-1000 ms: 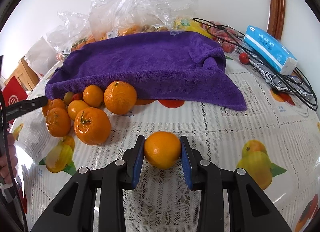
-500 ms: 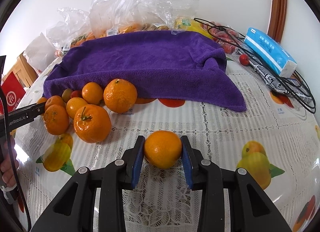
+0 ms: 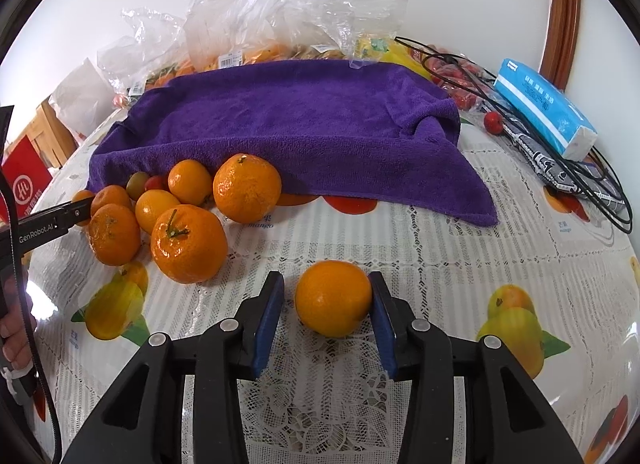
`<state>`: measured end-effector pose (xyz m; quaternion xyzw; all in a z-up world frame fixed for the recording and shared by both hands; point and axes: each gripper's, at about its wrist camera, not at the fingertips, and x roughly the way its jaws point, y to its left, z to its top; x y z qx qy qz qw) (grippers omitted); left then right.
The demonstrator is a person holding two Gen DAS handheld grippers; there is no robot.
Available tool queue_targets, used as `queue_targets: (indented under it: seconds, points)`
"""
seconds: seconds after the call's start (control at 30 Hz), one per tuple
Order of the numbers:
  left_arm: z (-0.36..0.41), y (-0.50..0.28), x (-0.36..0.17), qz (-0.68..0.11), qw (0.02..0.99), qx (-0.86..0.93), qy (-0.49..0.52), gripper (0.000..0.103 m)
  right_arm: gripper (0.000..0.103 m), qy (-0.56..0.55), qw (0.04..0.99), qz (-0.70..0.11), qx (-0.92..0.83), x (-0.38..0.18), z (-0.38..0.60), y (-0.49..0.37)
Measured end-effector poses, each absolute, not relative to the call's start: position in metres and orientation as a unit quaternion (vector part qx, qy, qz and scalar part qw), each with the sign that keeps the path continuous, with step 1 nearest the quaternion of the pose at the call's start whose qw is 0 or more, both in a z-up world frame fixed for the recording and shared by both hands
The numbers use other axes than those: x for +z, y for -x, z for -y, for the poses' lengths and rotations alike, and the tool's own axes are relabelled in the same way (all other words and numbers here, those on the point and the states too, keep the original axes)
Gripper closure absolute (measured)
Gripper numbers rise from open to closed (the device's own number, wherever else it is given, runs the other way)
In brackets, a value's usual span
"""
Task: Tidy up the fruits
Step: 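Close the right gripper on a small orange while the left gripper grasps another, then carry the right gripper's orange over the purple towel while the left carries its orange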
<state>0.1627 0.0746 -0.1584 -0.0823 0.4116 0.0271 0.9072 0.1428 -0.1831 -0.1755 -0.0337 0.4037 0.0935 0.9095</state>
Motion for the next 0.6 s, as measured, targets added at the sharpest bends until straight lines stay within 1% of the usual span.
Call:
queue_targets:
  seconds: [0.1,0.2,0.23,0.6]
  points:
    - [-0.076,-0.162,-0.158,-0.410,0.908,0.025,0.087,0.072,0.060,0.033,0.910,-0.404,0.094,-0.175,0.183,-0.143]
    - [-0.077,-0.161,-0.156,-0.408,0.908,0.015,0.096,0.072,0.067,0.026,0.911,-0.403,0.090,-0.175,0.186,-0.143]
    - [-0.078,-0.161,-0.156,-0.407,0.908,0.011,0.100,0.072,0.068,0.021,0.911,-0.403,0.089,-0.175,0.188,-0.143]
    - [-0.090,-0.144,-0.148,-0.399,0.906,-0.021,0.138,0.072,0.068,0.015,0.916,-0.391,0.084,-0.166,0.191,-0.136]
